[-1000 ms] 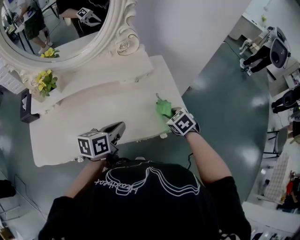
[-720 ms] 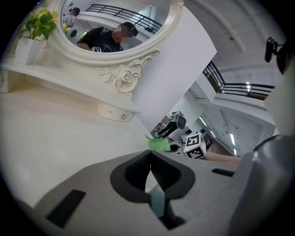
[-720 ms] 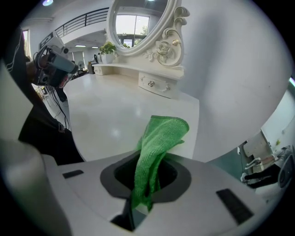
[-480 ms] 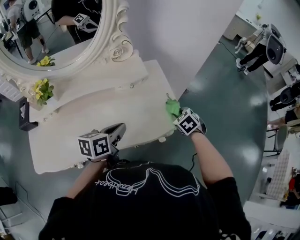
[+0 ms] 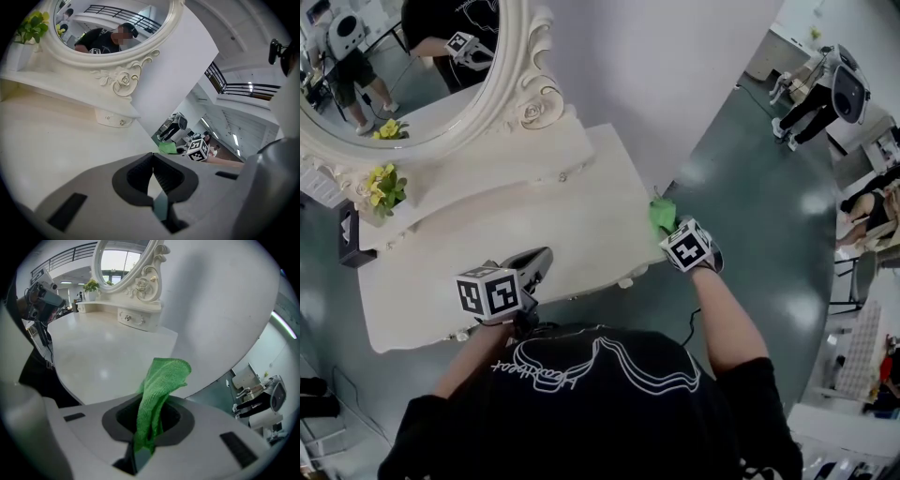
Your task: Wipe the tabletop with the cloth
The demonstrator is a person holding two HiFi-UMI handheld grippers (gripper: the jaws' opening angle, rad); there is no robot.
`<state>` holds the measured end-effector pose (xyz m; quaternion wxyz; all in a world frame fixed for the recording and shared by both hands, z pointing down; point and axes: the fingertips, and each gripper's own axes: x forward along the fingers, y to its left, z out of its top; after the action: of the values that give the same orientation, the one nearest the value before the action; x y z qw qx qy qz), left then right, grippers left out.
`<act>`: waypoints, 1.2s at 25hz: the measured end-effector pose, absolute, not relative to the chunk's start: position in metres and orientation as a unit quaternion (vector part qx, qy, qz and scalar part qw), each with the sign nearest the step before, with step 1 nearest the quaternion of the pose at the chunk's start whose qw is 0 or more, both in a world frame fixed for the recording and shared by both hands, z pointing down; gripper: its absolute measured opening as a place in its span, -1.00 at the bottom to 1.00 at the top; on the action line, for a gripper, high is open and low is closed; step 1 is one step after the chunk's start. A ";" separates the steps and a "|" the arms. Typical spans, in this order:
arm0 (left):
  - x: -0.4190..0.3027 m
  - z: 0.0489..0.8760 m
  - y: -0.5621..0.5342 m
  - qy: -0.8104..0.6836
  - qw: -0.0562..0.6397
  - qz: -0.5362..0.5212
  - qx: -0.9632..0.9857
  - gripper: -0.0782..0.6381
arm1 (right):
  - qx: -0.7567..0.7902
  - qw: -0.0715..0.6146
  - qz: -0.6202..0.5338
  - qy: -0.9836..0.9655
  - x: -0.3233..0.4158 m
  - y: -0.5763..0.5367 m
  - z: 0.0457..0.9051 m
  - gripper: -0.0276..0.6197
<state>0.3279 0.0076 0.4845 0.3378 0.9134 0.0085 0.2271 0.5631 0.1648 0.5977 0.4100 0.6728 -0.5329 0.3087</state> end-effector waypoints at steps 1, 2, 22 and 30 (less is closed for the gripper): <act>0.328 0.484 0.008 0.008 0.337 0.228 0.913 -0.77 | 0.677 0.410 0.310 -0.526 0.567 0.169 0.598 -0.74; 0.328 0.484 0.008 0.008 0.337 0.228 0.913 -0.77 | 0.682 0.409 0.314 -0.519 0.572 0.174 0.598 -0.74; 0.323 0.410 0.022 0.033 0.310 0.159 0.937 -0.77 | 0.688 0.004 0.187 -0.701 0.441 0.111 0.417 -0.74; 0.321 0.380 0.034 0.044 0.260 0.130 0.956 -0.77 | 0.671 -0.057 0.141 -0.726 0.401 0.108 0.370 -0.74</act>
<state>0.3206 0.0343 0.3804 0.2599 0.9559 0.0444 0.1295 0.4007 0.1083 0.3700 -0.0569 0.6710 -0.7257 0.1410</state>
